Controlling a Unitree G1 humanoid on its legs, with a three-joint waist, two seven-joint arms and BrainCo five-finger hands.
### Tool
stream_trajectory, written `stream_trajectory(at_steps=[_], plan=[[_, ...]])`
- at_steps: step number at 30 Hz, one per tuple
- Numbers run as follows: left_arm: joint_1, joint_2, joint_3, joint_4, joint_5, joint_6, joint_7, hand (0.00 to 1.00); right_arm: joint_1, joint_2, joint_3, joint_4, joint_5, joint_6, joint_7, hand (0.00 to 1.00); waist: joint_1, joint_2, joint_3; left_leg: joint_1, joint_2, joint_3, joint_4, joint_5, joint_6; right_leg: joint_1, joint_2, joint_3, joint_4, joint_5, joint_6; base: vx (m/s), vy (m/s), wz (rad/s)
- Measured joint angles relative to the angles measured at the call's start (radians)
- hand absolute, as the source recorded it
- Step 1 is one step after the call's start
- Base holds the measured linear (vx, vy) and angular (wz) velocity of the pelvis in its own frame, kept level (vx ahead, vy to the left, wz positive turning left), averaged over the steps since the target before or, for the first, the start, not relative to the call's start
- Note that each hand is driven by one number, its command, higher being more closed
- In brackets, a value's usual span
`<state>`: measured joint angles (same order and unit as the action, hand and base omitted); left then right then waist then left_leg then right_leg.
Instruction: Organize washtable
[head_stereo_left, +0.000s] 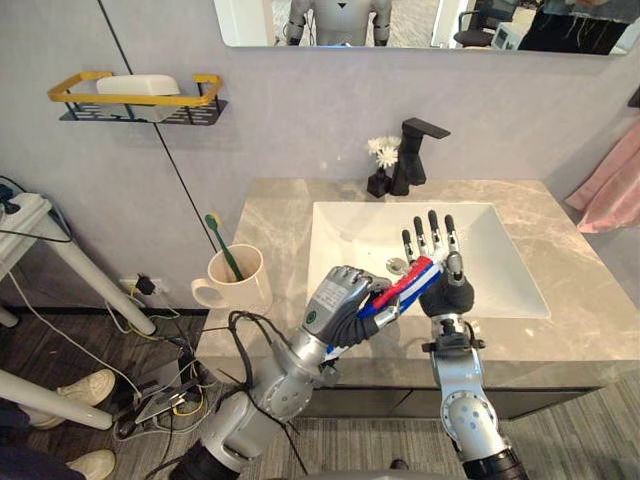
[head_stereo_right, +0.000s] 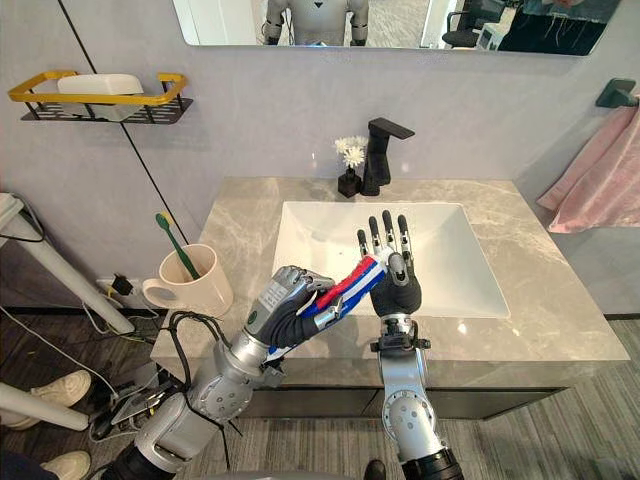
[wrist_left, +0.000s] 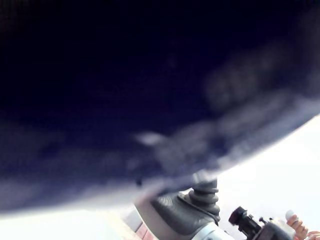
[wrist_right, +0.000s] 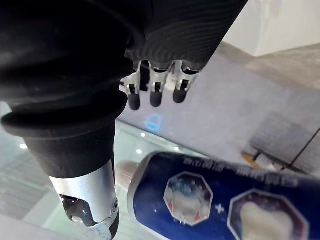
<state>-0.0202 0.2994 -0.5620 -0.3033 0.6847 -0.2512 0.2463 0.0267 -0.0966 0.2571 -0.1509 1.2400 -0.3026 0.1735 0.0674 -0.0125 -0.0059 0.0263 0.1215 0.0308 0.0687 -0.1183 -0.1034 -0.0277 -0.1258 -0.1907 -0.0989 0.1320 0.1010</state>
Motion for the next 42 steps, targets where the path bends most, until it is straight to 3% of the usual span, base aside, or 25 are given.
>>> stream_trajectory(at_steps=[13,18,26,32,33,42], plan=[[-0.003,0.001,-0.023,0.024,-0.015,0.003,-0.005,1.0,-0.042,-0.075,0.108,-0.034,0.176,-0.001,0.003,0.0,0.0,-0.003,0.001,-0.013,0.0,-0.001,0.002,0.0,0.0,-0.01,0.0,-0.001,0.0,0.001,0.0,0.0,0.0,0.0],[-0.014,0.001,-0.019,0.031,-0.013,0.014,-0.004,1.0,-0.036,-0.101,0.187,-0.079,0.187,0.007,0.007,0.0,-0.003,-0.007,0.001,-0.014,0.0,-0.002,0.002,0.0,0.0,-0.01,0.0,-0.002,0.0,0.001,0.0,0.0,0.0,0.0],[-0.031,0.001,-0.019,0.067,-0.004,0.022,-0.009,1.0,-0.002,-0.156,0.227,-0.08,0.22,0.054,0.01,0.0,-0.003,-0.011,0.001,-0.022,-0.001,-0.009,0.004,0.0,0.0,-0.011,-0.001,-0.011,0.0,0.0,0.0,0.0,-0.002,0.02],[-0.041,0.027,-0.021,0.089,-0.005,0.007,-0.032,1.0,0.038,-0.274,0.233,-0.1,0.22,0.134,0.05,0.0,-0.003,-0.012,0.001,-0.028,-0.001,-0.015,0.009,0.0,0.0,-0.012,-0.001,-0.017,0.0,0.0,0.0,0.0,-0.004,0.03],[-0.041,0.029,-0.021,0.089,-0.005,0.003,-0.032,1.0,0.046,-0.286,0.233,-0.114,0.218,0.137,0.052,1.0,-0.003,-0.013,0.001,-0.028,-0.001,-0.015,0.009,0.0,0.0,-0.012,-0.001,-0.017,0.0,0.0,0.0,0.0,0.0,0.0],[-0.041,0.028,-0.025,0.081,-0.014,-0.023,-0.032,1.0,0.047,-0.288,0.225,-0.132,0.2,0.13,0.068,1.0,-0.005,-0.013,0.001,-0.029,-0.001,-0.003,0.01,0.0,0.0,-0.031,0.0,0.0,0.0,0.003,0.001,0.0,0.0,-0.04]])
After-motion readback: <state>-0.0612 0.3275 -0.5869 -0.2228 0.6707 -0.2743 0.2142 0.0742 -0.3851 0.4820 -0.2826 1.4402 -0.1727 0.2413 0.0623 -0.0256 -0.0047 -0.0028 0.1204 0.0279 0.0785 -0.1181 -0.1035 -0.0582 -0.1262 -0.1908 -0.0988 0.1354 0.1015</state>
